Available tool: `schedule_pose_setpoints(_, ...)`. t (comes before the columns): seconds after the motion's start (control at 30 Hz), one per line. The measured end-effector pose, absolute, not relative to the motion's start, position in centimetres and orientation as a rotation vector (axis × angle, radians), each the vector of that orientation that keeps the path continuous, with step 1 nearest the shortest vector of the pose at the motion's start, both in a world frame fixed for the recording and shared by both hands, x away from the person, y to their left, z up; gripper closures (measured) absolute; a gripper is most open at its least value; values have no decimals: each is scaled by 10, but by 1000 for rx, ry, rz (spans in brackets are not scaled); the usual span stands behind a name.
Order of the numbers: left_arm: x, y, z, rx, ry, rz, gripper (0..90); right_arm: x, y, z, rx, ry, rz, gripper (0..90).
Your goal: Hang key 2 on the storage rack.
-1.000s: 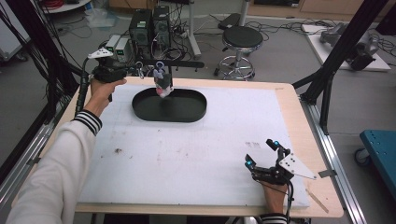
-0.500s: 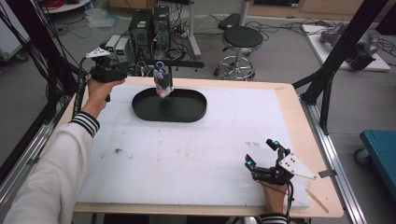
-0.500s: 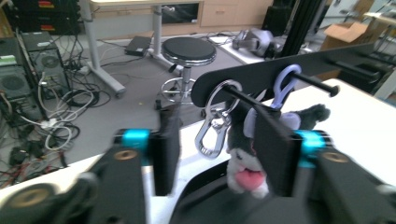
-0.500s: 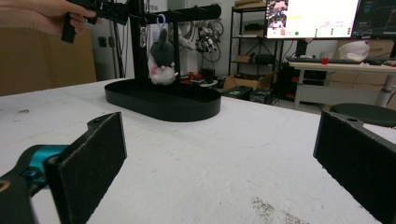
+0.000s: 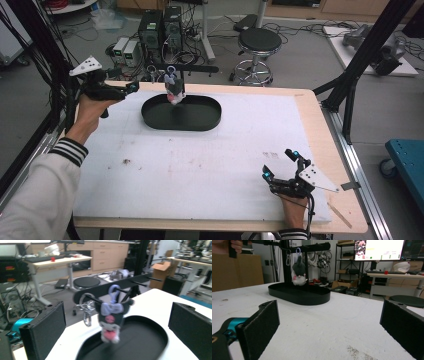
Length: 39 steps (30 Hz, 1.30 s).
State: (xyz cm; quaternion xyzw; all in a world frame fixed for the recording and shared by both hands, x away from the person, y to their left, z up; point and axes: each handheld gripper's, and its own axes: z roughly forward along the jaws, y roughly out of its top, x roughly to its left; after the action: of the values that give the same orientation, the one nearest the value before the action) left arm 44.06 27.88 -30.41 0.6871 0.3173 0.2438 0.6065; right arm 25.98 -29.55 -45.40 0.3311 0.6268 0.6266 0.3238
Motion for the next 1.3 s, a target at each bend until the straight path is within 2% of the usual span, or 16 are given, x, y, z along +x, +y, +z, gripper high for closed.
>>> schedule_pose_setpoints(0.27,382,276,-313,1591,625,585,17,260,-295,-454,868,1646,1642,18)
schedule_pose_setpoints(0.53,336,285,-344,1566,583,593,17,259,-295,-454,873,1646,1641,18)
schedule_pose_setpoints(0.97,294,298,-409,1465,611,607,17,259,-296,-454,864,1642,1645,17)
schedule_pose_setpoints(1.3,279,297,-447,1436,648,628,17,259,-295,-454,866,1642,1645,18)
